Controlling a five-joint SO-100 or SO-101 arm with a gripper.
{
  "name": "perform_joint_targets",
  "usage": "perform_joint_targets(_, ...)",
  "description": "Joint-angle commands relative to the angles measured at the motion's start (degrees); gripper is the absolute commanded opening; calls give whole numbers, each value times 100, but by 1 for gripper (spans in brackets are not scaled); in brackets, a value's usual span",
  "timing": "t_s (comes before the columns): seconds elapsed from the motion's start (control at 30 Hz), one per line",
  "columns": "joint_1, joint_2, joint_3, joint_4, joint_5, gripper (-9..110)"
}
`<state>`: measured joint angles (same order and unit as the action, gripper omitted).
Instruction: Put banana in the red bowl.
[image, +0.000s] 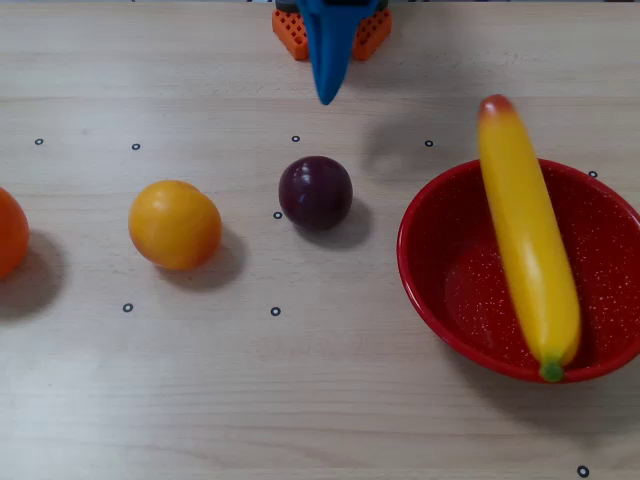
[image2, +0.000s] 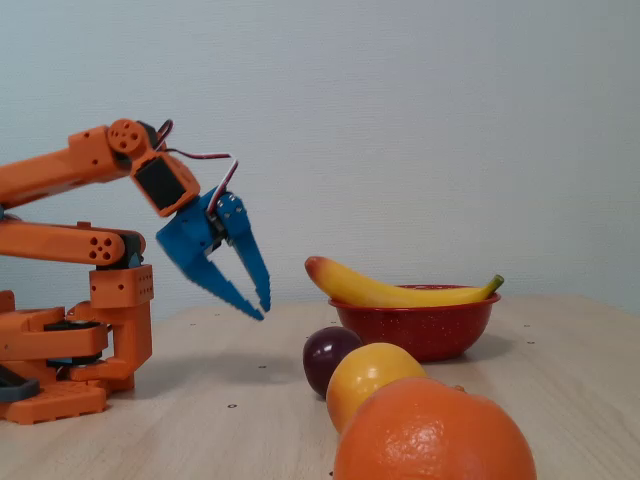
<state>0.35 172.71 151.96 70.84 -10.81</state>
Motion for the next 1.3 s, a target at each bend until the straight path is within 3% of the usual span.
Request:
perform_joint_targets(0.0,44,264,-88,53,132,0)
perform_joint_targets(0.63,-158,1811,2109,-246,800,0)
perform_joint_targets(1.27,-229,1811,2479,-193,1055,0)
